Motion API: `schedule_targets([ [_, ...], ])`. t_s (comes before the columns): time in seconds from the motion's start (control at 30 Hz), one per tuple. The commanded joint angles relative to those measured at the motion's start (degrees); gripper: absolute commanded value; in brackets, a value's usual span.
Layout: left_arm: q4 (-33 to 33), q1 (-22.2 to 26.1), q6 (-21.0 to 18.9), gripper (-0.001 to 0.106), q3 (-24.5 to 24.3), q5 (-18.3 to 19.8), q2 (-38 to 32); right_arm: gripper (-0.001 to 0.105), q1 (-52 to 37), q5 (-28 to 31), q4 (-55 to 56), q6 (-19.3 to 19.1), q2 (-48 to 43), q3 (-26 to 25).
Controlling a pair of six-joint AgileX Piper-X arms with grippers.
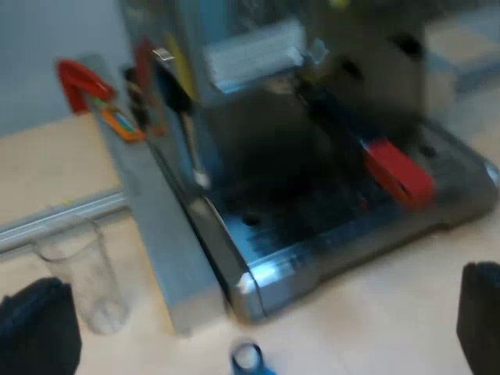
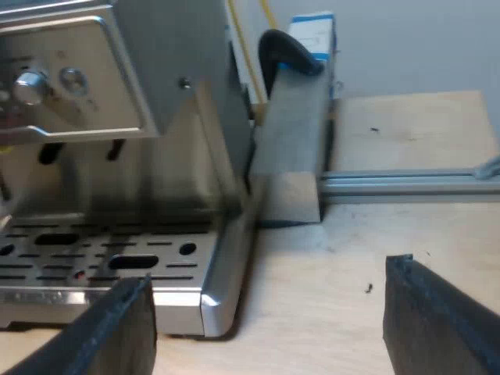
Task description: Put the handle in the coffee machine
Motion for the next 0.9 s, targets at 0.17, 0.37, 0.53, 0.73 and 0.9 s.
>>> schedule_targets([
  [0.17, -3.7, -0.4, 0.3, 0.105, 5.1, -10.4, -7.9, 0.063, -0.3, 0.6, -2.3, -0.5, -2.5, 5.8],
  [0.37, -2.1, -0.6, 1.8, 0.105, 8.6, -10.4, -7.8, 0.063, -0.3, 0.6, -2.3, -3.4, -2.5, 11.5],
  [0.53, -0.1, -0.6, 4.0, 0.105, 10.5, -9.7, -7.8, 0.063, -0.3, 0.6, -2.3, -3.8, -2.5, 14.5],
  [0.73, 0.7, -0.6, 4.0, 0.105, 10.8, -7.7, -7.8, 0.063, -0.3, 0.6, -2.2, -5.0, -2.5, 16.2],
  [0.9, 0.6, -0.6, 4.1, 0.105, 10.8, -7.4, -7.8, 0.063, -0.3, 0.6, -2.2, -5.0, -2.5, 18.2],
])
